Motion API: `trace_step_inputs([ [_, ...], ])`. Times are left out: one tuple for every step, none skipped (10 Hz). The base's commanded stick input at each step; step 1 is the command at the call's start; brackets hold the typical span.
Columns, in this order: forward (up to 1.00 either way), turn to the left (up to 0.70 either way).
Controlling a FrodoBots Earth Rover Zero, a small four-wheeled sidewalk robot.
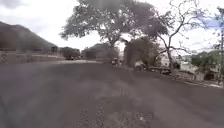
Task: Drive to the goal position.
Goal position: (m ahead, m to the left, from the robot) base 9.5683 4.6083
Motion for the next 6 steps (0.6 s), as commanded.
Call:
trace_step_inputs([
  [0.7, 0.27],
  [0.7, 0.27],
  [0.7, 0.27],
  [0.7, 0.27],
  [0.7, 0.27],
  [0.7, 0.27],
])
